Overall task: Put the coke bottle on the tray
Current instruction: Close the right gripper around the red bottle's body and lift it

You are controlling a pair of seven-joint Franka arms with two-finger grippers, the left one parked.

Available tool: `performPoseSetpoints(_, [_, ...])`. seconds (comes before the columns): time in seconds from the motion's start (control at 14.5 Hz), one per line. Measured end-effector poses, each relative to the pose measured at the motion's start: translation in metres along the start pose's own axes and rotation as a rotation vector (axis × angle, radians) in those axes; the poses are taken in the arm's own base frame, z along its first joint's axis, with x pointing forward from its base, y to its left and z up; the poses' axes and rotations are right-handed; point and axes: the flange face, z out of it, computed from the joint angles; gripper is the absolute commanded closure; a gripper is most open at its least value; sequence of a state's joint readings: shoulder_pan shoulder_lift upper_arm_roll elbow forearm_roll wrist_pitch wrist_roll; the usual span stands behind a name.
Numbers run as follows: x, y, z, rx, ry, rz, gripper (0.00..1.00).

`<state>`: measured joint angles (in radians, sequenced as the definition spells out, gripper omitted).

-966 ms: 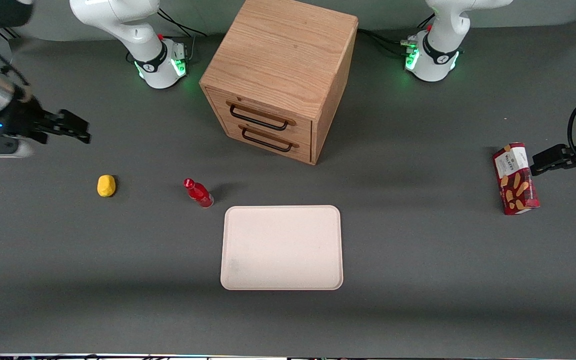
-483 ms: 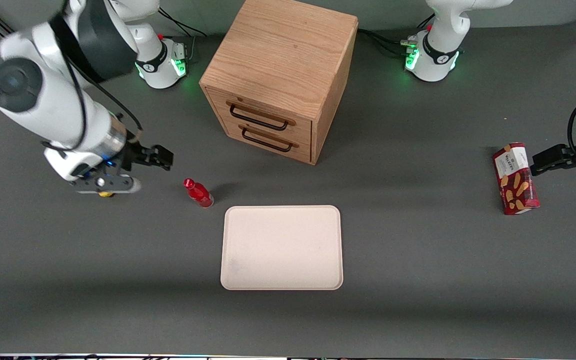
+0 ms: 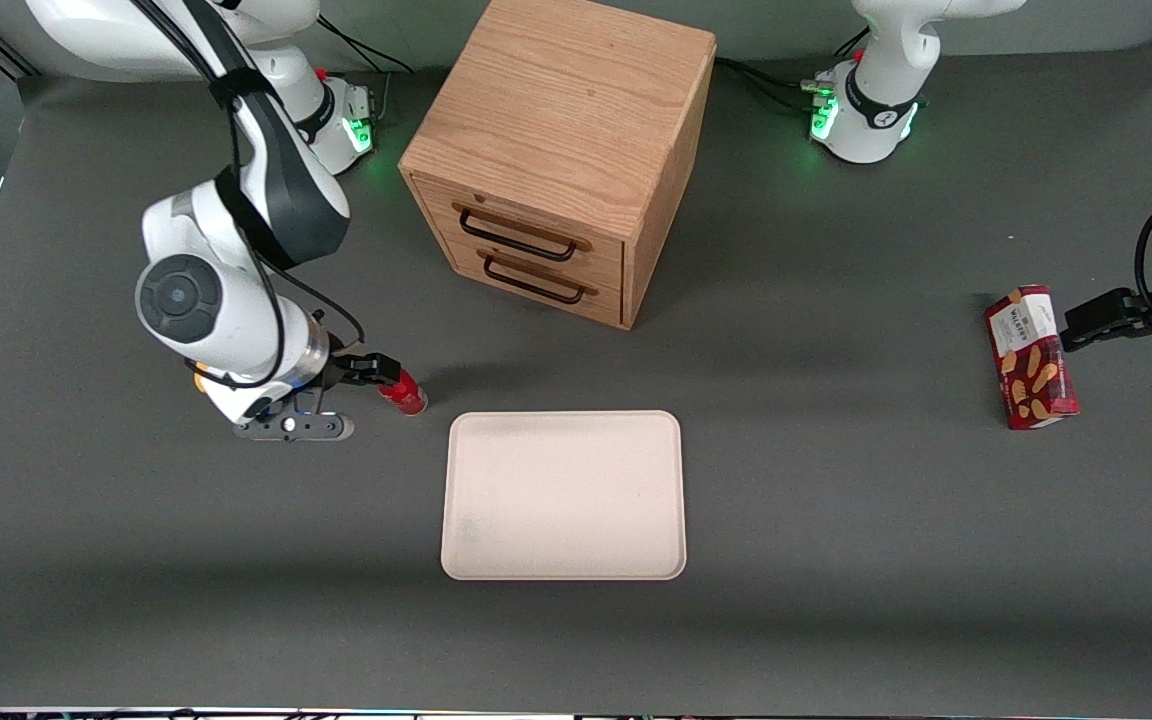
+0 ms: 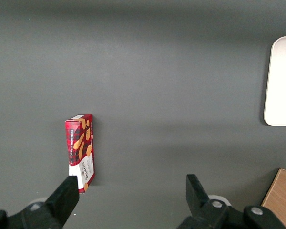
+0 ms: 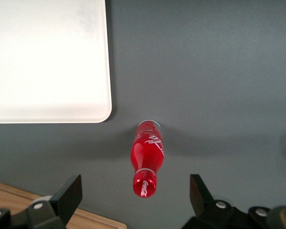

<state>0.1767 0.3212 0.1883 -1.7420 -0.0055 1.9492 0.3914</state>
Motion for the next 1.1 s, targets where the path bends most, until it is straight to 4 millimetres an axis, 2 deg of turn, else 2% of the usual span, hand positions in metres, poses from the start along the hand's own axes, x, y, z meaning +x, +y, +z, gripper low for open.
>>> performPoseSetpoints(0.14, [-0.007, -0.002, 0.022, -0.004, -0.007, -0.007, 0.0])
performPoseSetpoints(0.41, [-0.023, 0.003, 0.053, -0.005, 0.013, -0.012, 0.0])
performPoseSetpoints(0.83, [-0.037, 0.008, 0.081, -0.005, 0.029, -0.016, 0.02])
performPoseSetpoints(0.97, [-0.039, 0.009, 0.081, -0.005, 0.03, -0.016, 0.2])
performPoseSetpoints(1.1, [-0.04, 0.009, 0.08, -0.004, 0.036, -0.017, 0.48])
